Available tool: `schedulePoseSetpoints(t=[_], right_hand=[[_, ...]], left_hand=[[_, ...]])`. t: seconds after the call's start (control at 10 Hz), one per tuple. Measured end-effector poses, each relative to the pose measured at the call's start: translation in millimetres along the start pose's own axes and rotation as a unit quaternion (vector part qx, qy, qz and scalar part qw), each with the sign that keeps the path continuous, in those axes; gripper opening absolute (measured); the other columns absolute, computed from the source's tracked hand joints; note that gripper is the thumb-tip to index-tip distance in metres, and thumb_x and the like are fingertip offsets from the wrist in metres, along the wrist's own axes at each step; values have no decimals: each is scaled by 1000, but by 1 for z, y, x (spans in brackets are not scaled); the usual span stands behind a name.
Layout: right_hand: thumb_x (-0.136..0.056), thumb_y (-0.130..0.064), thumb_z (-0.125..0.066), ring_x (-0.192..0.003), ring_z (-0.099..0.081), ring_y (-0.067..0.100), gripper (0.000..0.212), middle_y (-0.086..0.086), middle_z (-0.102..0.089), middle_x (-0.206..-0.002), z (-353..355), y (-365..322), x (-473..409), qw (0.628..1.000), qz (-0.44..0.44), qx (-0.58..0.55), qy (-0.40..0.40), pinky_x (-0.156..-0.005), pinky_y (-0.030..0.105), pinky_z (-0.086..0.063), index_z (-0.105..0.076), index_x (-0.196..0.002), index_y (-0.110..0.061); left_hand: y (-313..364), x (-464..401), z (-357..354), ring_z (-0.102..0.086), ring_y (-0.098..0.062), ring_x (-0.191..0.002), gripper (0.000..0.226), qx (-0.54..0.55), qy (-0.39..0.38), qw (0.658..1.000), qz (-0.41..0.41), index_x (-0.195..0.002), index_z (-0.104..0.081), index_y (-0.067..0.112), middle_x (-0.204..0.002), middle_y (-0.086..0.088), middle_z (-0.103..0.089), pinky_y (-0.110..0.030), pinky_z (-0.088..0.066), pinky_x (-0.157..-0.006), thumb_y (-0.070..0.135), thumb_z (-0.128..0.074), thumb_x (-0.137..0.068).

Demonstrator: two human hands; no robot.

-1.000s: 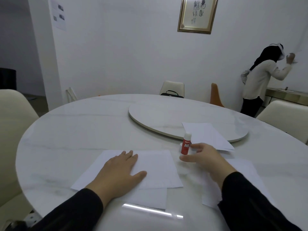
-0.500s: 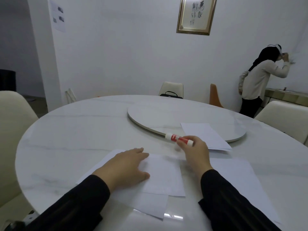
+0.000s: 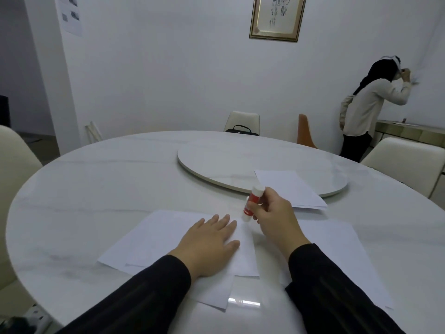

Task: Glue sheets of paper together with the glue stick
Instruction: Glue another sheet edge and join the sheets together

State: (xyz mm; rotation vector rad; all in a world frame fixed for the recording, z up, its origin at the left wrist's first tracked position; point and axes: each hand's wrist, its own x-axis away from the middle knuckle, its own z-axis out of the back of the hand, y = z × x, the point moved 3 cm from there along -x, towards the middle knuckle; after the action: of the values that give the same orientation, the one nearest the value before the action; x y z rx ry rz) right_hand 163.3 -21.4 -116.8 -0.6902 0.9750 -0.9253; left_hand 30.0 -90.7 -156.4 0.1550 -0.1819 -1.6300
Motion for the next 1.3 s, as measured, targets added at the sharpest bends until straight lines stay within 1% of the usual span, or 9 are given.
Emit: schedulePoseSetpoints(t=[0.3,0.5,0.7,0.8,0.9,1.0,1.1,1.2,1.3], right_hand=[[-87,-6,-57,-76,-59,16,8,-2,-65,-80,1,-10,17,993,10,100,-60,-68,23,-45,-60,-93,-10],[-86,-11,-61,-82,-59,30,7,14,-66,-88,14,-21,46,987,18,122,-104,-74,35,-48,-59,-92,-9],[-83,-13,-63,-74,-61,28,5,14,-68,-83,27,-20,79,987,23,50,-153,-69,36,-50,-62,-88,-13],[-83,-4,-64,-53,-52,13,6,15,-67,-78,32,-13,80,982,-22,-124,-141,-52,19,-43,-64,-88,-6],[-87,-4,-58,-50,-48,12,5,10,-65,-70,51,-7,72,937,-69,-341,27,-45,16,-40,-62,-85,-6],[-92,-8,-54,-53,-46,14,13,3,-59,-63,64,-2,70,922,-74,-364,110,-48,17,-41,-62,-81,-10],[-91,-7,-55,-50,-49,14,12,3,-60,-60,61,-3,71,937,-71,-320,120,-50,21,-42,-63,-82,-8],[-90,-5,-56,-52,-52,16,9,12,-63,-69,58,-5,71,943,-70,-303,120,-55,29,-43,-64,-85,-4],[-89,-1,-56,-55,-54,16,8,13,-65,-72,57,-6,71,945,-68,-294,124,-57,31,-44,-63,-87,-4]], left_hand=[[1,-1,2,3,-13,-148,53,-9,-16,1000,3,-152,-3,26,-161,6,2,-33,2,-119,34,-16,-101],[1,-1,3,3,-12,-148,54,-9,-22,1000,8,-152,-3,27,-161,6,3,-33,1,-120,34,-16,-100],[0,-1,2,2,-13,-148,54,-12,-18,1000,3,-152,-4,25,-161,5,2,-34,1,-120,33,-17,-100],[0,-1,3,3,-13,-148,54,-12,-24,1000,-4,-152,-5,25,-161,5,2,-33,2,-119,33,-19,-100],[2,6,12,4,-5,-147,55,58,-62,995,-58,-151,-13,31,-160,12,-2,-28,4,-118,27,-31,-99],[-3,14,25,-8,-5,-146,57,95,48,994,-4,-150,-18,31,-159,14,-12,-25,-4,-117,27,-38,-96],[-13,21,28,-24,-27,-141,65,-32,95,977,187,-146,-26,18,-154,-6,-29,-42,-17,-115,54,-30,-93],[-11,20,17,-7,-28,-147,76,-29,-42,991,125,-150,-15,19,-161,-6,-9,-45,-8,-119,60,-34,-90],[-14,21,26,-3,-10,-148,68,35,-113,993,17,-148,-19,34,-160,13,-4,-37,-5,-121,47,-49,-90]])
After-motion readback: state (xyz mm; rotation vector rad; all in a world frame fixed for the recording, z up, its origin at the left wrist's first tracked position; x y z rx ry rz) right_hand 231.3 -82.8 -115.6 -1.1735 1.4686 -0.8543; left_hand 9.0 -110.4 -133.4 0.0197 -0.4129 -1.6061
